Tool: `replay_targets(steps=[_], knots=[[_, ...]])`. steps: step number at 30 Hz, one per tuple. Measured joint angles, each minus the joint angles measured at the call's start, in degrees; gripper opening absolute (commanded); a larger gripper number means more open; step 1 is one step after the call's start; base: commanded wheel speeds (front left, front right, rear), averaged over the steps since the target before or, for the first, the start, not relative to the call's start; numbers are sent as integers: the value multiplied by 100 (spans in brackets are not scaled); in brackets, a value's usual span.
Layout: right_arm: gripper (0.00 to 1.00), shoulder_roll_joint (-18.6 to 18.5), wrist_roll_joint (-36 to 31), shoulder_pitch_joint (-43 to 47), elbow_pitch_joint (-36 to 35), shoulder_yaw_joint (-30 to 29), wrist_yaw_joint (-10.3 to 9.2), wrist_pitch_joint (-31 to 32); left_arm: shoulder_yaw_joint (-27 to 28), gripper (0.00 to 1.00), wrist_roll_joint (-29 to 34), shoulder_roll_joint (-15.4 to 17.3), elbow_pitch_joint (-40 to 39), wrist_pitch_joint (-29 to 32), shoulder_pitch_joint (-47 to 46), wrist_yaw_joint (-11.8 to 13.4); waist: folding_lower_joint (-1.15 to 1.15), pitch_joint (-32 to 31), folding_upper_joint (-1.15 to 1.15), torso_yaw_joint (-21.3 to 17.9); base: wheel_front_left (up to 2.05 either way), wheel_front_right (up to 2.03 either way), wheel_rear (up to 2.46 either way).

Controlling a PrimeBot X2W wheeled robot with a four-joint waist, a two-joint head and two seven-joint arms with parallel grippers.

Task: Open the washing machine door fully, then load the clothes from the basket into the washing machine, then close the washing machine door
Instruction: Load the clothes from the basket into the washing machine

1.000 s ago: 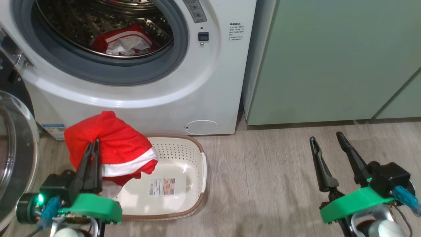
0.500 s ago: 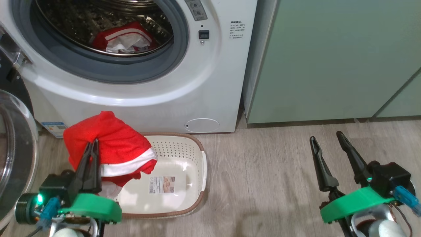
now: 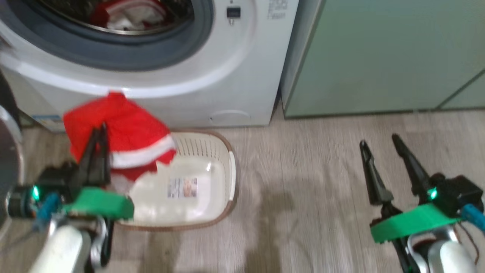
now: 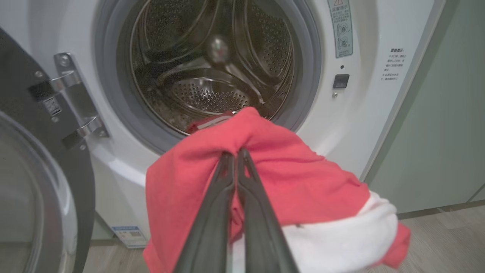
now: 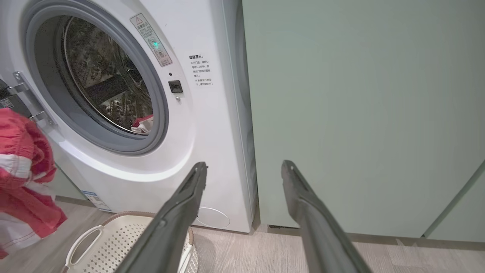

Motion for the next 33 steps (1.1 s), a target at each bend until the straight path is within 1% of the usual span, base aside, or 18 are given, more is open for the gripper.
replay_targets(steps=[4, 12, 13, 14, 19, 22, 30, 33], knots=[[100, 0, 1, -277, -88, 11, 0, -62, 73, 0, -51, 15, 375, 10, -689, -135, 1, 412, 0, -64, 0, 0, 0], [100, 0, 112, -725, -9, 205, 0, -368, 336, 0, -424, 208, 1602, 282, -2314, -597, 2, 1314, 0, -331, 0, 0, 0], [100, 0, 175, -846, 69, 253, 0, -456, 401, 0, -501, 280, 1883, 422, -2716, -711, 2, 1509, 0, -426, 0, 0, 0], [100, 0, 204, -908, 108, 286, 0, -508, 417, 0, -533, 345, 2018, 508, -2921, -778, 2, 1603, 0, -476, 0, 0, 0], [100, -1, 360, -1162, 315, 430, 0, -736, 452, 0, -613, 736, 2654, 1082, -3904, -1063, 1, 2004, 0, -754, 0, 0, 0], [100, -1, 480, -1288, 452, 556, 0, -836, 434, 0, -613, 959, 2909, 1508, -4478, -1241, 1, 2205, 0, -921, 0, 0, 0], [100, -2, 818, -1680, 724, 872, 0, -1001, 345, 0, -613, 1604, 3406, 2958, -5874, -1614, 0, 2702, 0, -1373, 0, 0, 0], [100, 0, 934, -1759, 767, 939, 0, -1006, 319, 0, -614, 1818, 3499, 3439, -6241, -1672, 1, 2863, 0, -1546, 0, 0, 0]])
